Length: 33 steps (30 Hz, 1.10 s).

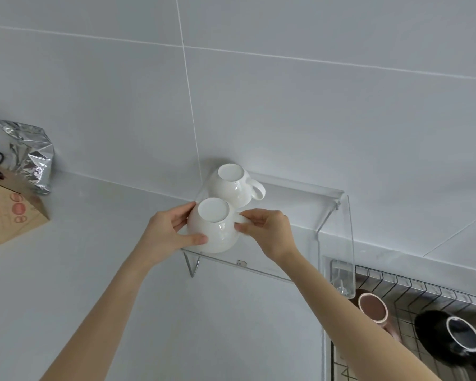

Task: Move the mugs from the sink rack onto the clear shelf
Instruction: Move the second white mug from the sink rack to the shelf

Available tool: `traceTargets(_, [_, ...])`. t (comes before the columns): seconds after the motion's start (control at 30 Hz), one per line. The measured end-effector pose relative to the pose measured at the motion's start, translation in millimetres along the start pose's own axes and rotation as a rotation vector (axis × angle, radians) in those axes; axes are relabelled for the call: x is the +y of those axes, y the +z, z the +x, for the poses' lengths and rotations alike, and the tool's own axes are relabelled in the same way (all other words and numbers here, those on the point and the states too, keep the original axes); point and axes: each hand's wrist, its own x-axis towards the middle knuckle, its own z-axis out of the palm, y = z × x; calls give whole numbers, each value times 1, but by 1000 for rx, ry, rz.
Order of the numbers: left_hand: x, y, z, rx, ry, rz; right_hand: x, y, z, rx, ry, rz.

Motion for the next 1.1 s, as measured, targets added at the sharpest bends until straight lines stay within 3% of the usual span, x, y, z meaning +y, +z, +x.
traceTargets(0.83, [4, 1, -11, 15, -17, 82, 3, 0, -5, -52, -37, -23])
traceTargets(0.97, [19, 4, -14, -9, -40, 187, 3, -19, -11, -90, -41, -70])
traceTargets(1.1, [53, 31, -22, 28, 19, 353, 6, -64, -27, 3, -63, -44])
